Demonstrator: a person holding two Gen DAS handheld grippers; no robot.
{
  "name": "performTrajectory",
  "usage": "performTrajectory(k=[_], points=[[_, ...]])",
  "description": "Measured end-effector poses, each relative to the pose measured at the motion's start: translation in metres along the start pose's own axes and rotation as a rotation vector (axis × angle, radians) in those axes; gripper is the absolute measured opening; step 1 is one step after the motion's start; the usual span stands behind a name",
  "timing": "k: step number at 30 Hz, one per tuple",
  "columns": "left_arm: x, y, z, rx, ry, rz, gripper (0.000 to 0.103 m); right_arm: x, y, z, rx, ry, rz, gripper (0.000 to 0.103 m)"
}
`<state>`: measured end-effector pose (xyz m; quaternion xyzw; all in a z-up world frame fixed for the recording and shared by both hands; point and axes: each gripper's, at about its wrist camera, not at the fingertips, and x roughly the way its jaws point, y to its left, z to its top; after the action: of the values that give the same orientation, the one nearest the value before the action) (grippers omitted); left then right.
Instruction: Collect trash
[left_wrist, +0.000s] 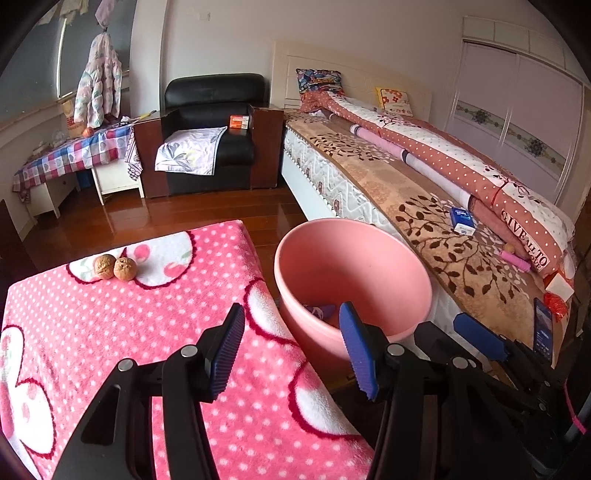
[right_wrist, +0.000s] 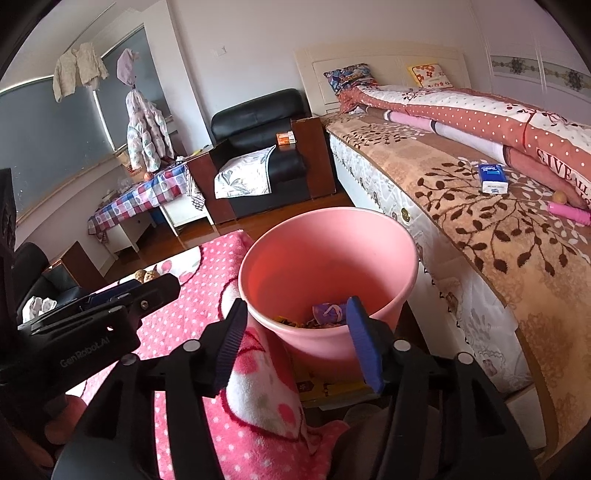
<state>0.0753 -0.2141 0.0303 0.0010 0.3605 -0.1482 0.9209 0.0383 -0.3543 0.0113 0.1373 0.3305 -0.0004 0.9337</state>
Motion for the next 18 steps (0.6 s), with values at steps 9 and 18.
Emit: performTrajectory(k=[9,18], points=[[0.0024,0.0013,-0.0028,0.0,0.009,0.006,0.051,0.0012,-0.0006,-0.0007,-0.003,0.008,0.0,0.058],[0.0055,0.0025,-0.0041,-0.006,0.018,0.014,0.051,0.0035,-0.0016,-0.0041,-0.005,0.016,-0.002,0.058]])
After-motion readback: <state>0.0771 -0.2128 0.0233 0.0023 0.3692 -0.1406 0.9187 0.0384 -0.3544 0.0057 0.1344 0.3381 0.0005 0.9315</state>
